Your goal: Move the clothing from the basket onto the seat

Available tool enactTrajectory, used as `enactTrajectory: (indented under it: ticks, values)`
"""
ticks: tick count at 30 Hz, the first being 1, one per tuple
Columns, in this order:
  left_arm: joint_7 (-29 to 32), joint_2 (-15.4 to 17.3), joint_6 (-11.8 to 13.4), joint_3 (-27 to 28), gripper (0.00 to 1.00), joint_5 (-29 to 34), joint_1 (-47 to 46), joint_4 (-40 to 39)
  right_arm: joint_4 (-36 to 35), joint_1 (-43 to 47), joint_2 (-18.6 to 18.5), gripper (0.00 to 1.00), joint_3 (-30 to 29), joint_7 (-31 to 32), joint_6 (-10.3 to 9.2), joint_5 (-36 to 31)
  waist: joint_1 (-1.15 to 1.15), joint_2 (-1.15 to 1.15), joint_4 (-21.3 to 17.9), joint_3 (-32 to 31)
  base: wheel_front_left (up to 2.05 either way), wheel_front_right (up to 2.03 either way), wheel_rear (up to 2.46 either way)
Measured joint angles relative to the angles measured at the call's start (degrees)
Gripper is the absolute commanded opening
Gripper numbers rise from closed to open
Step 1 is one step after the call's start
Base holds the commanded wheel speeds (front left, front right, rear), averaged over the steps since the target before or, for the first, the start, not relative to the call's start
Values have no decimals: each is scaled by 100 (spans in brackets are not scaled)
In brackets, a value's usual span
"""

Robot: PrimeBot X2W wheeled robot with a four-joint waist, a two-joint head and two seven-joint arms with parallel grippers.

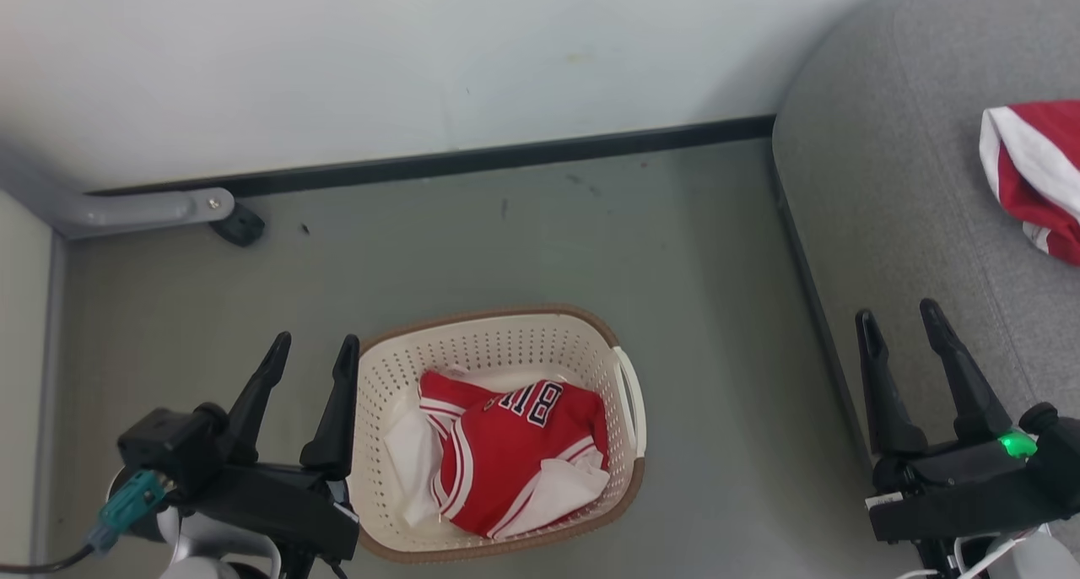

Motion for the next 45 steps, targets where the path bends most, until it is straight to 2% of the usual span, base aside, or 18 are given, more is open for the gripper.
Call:
enactTrajectory:
  ticks: [14,26,37,45]
  values:
    - [461,56,-157,-260,100,85,-654,477,-19,-379,114,100,46,-3,-8,-2,0,0,-340,816,0,0,0]
    - [1194,-12,-413,-916,100,442,-1568,1422,-131,-648,190,100,74,-11,-49,-29,0,0,-621,1546,0,0,0]
    - [1669,21,-709,-1145,100,662,-2267,2390,-140,-944,400,100,229,-54,-49,-70,0,0,-883,2276,0,0,0]
    - [1855,86,-806,-1217,100,803,-2781,2989,-38,-1095,526,100,289,-59,-49,-88,0,0,-1108,2720,0,0,0]
